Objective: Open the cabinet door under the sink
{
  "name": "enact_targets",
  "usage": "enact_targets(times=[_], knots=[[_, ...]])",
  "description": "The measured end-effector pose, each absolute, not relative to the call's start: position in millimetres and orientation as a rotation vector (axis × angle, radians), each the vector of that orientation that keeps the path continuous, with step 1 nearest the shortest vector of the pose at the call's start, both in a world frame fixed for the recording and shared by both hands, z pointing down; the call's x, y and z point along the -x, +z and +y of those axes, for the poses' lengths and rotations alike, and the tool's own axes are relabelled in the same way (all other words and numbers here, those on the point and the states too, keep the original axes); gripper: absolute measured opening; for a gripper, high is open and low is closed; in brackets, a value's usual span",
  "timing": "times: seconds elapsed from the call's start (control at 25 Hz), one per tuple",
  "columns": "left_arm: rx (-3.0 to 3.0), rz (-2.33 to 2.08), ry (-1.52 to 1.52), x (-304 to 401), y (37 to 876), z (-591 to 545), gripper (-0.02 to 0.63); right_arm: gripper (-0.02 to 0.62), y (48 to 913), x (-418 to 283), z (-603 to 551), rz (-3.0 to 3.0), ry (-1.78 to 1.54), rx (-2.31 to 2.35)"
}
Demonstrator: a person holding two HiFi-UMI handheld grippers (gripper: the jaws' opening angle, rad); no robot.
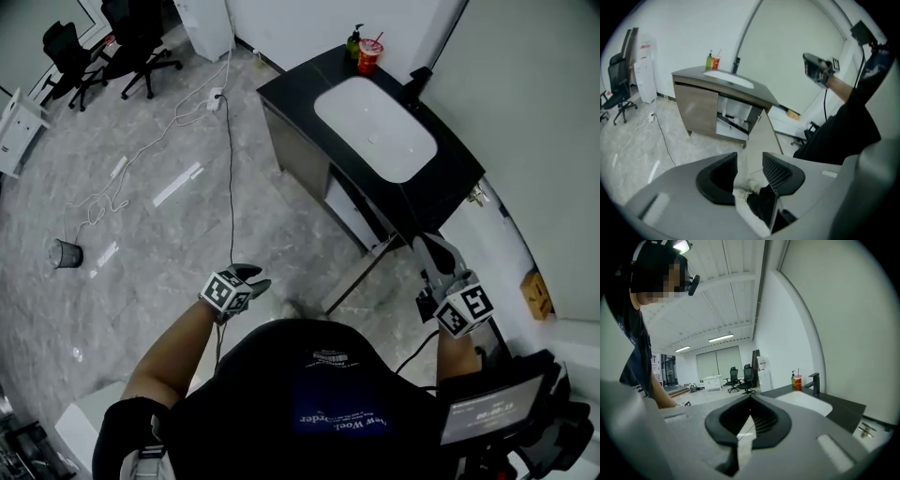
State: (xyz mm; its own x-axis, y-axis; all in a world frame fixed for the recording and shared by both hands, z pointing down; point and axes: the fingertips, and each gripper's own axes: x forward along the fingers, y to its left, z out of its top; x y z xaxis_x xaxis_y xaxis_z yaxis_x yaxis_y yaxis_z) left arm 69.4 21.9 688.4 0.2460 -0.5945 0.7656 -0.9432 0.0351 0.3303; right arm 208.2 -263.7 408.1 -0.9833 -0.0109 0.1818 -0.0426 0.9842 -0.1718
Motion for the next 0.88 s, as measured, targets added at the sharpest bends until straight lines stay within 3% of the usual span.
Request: enact_targets(times=[0.44, 0.88], knots=[[-1.827, -1.656, 0.175, -30.3, 588.0, -11.0, 0.133, -0.002, 398.6, -234.5, -224.3, -2.955, 0.216, -0.154], [-2.065, -1.482, 0.240, 59.7, 544.4, 29.1, 0.115, 0.000, 382.6, -183.2, -148.6, -2.960, 0.273, -0.533]])
